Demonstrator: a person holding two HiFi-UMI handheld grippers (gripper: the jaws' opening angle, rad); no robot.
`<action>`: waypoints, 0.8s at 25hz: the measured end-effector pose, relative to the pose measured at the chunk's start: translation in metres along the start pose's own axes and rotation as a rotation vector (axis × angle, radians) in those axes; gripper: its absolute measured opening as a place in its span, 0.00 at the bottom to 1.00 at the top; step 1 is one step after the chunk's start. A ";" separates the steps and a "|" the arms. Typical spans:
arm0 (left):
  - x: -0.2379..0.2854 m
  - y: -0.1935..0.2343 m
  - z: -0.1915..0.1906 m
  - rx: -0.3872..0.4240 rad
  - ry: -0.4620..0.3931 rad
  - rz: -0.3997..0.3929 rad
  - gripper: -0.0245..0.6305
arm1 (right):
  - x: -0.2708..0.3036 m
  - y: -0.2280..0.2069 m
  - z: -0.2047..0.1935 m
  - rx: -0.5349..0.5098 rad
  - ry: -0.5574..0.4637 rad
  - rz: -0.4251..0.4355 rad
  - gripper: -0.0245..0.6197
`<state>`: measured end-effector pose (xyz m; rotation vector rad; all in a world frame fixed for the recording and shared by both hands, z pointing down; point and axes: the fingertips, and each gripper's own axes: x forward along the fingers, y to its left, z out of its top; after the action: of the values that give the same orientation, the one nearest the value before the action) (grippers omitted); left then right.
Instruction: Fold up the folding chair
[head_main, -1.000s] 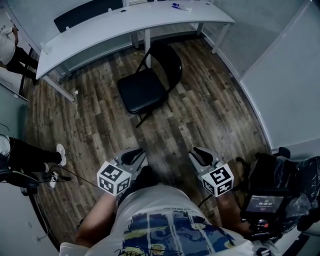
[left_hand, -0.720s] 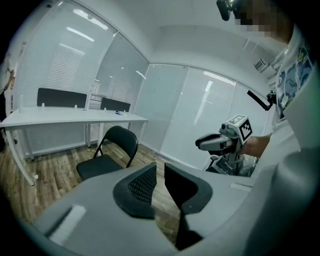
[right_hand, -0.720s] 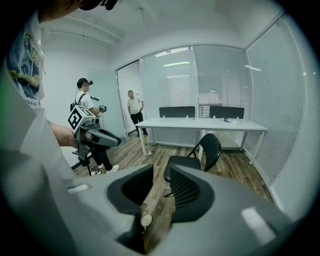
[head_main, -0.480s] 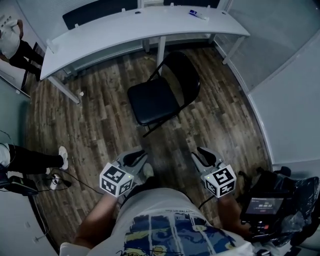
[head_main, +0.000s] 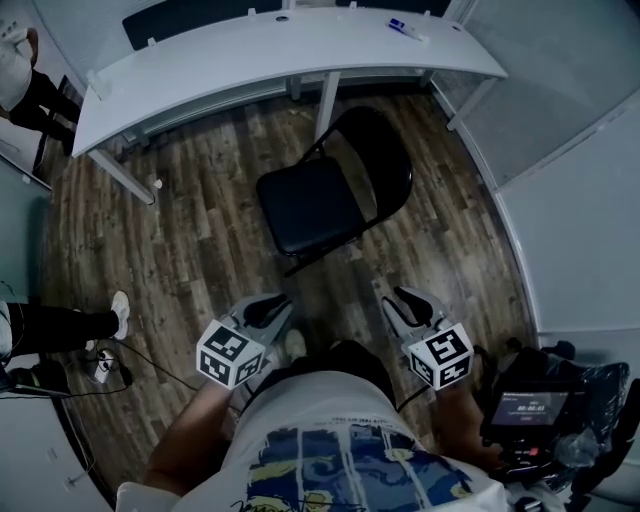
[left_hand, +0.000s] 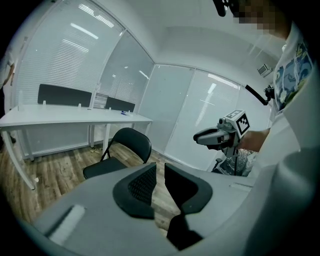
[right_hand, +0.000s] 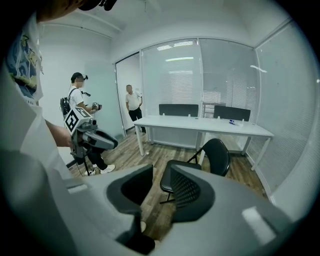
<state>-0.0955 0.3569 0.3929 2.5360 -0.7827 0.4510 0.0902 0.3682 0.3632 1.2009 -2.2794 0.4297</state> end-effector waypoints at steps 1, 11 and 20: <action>0.000 0.003 0.000 -0.005 -0.002 0.000 0.13 | 0.002 -0.001 0.002 -0.002 0.003 -0.002 0.19; 0.051 0.052 0.008 -0.038 0.021 0.048 0.14 | 0.059 -0.069 0.010 0.002 0.012 0.012 0.19; 0.036 0.057 0.015 -0.051 0.003 0.063 0.15 | 0.068 -0.064 0.032 -0.018 0.011 0.017 0.21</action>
<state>-0.0982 0.2908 0.4136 2.4690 -0.8635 0.4493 0.1021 0.2711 0.3787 1.1685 -2.2807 0.4195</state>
